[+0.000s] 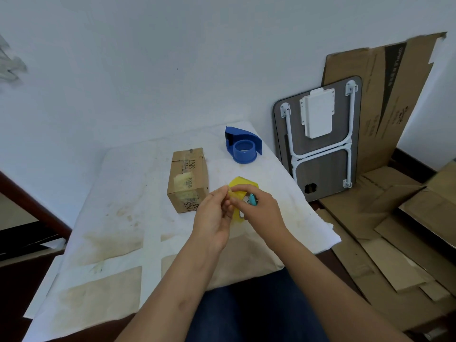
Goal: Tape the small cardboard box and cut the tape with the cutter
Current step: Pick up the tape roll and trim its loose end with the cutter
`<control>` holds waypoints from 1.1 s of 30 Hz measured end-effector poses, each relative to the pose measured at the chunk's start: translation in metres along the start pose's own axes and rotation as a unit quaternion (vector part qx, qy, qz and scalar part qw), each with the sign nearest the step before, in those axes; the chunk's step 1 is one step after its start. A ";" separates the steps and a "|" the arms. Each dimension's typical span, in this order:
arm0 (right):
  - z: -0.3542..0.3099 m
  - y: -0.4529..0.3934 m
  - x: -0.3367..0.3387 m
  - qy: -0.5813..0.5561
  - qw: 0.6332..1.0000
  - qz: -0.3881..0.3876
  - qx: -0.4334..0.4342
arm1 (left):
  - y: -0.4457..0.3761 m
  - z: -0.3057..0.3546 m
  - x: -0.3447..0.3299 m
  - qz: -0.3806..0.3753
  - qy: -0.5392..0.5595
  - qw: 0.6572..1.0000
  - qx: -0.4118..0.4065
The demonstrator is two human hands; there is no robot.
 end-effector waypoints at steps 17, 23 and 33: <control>-0.002 -0.005 0.018 -0.083 0.995 0.006 -0.060 | -0.006 0.030 0.008 -0.058 -0.497 0.821 -0.275; -0.004 -0.007 0.020 0.055 0.996 0.064 0.000 | -0.006 0.035 0.005 -0.073 -0.534 0.784 -0.308; -0.009 -0.021 0.028 0.071 0.996 0.022 0.052 | -0.011 0.036 0.003 -0.061 -0.534 0.793 -0.287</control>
Point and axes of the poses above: each hand's wrist, its own y-axis away from the middle knuckle, its own x-axis out of the back of the hand, z = x × y, the point moved 2 cm from there along -y, towards the middle knuckle, and after that the axes turned 5 degrees about x, right-handed, at the moved point
